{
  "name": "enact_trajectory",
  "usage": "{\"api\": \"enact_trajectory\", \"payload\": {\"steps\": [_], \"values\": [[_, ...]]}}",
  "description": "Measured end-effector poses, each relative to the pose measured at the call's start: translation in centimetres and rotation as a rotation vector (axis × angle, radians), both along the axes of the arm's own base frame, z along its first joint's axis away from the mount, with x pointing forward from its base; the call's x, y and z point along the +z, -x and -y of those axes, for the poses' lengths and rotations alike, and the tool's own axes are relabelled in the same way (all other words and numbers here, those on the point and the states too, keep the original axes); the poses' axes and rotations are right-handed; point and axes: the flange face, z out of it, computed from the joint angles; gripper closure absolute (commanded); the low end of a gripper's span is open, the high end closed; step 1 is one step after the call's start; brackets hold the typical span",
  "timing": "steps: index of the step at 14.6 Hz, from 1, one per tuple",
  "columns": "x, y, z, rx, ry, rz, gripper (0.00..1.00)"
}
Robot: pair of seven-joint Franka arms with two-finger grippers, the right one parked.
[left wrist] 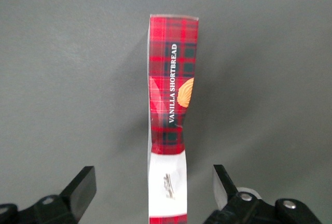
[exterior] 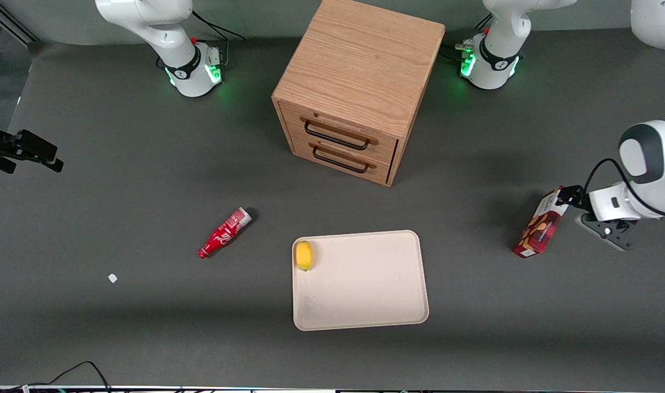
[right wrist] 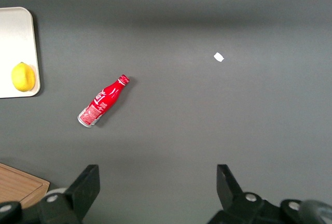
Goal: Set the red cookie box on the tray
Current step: 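Lower the open left gripper over the box's end and close it, then lift the box upright with the left gripper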
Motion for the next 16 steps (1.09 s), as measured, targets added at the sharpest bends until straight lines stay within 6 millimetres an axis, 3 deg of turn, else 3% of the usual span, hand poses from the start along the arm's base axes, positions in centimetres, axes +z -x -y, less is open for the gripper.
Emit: {"api": "enact_trajectory", "payload": {"steps": [4, 5, 6, 7, 8, 16], "values": [[-3.9, 0.9, 1.6, 0.002, 0.012, 0.041, 0.0], [-4.8, 0.9, 2.1, 0.0, 0.016, 0.047, 0.06], [-5.6, 0.8, 2.5, -0.001, 0.018, 0.053, 0.31], [-6.3, 0.8, 2.7, -0.001, 0.019, 0.056, 0.7], [-6.9, 0.8, 2.7, 0.005, 0.022, 0.058, 1.0], [-7.2, 0.6, 2.5, 0.029, 0.033, 0.066, 1.0]]}}
